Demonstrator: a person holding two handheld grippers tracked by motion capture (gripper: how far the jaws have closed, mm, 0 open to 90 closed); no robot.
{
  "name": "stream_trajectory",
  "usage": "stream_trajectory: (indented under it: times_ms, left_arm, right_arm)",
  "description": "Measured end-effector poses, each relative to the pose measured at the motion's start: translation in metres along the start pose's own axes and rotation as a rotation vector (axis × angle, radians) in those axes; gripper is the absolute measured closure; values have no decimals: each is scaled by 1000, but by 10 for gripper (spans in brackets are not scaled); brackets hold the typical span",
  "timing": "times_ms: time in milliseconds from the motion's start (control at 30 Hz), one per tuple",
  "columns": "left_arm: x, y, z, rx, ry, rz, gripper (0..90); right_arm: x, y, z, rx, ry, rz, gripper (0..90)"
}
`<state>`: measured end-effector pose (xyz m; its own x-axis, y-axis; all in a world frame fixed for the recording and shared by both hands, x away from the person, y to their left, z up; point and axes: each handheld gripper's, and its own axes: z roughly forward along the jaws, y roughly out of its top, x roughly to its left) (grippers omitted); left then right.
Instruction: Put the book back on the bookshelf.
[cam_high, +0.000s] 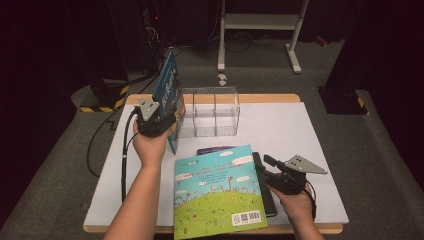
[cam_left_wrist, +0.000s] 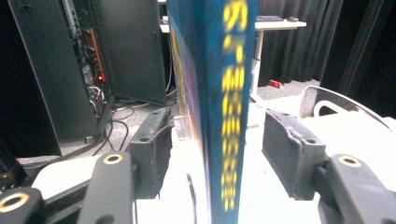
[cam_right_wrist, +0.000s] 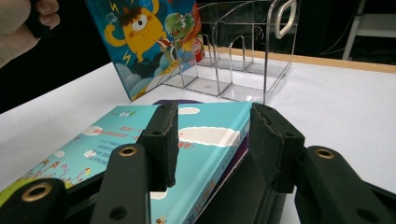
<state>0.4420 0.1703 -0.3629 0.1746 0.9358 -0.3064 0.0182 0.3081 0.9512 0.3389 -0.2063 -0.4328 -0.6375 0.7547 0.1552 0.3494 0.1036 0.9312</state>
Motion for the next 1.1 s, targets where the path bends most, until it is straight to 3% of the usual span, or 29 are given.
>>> stream_trajectory:
  times_ms: [400, 567, 767, 1100]
  left_arm:
    - [8, -5, -30, 39, -51, -28, 324]
    - [13, -12, -42, 68, -66, -38, 323]
    - [22, -27, -58, 128, -74, -47, 327]
    - [25, -65, -82, 224, -99, -53, 333]
  right_arm:
    - [1, -3, 2, 19, -8, -16, 514]
    - [2, -3, 3, 24, -13, -22, 510]
    - [2, -5, 4, 35, -19, -29, 508]
    - [3, -8, 8, 60, -33, -42, 507]
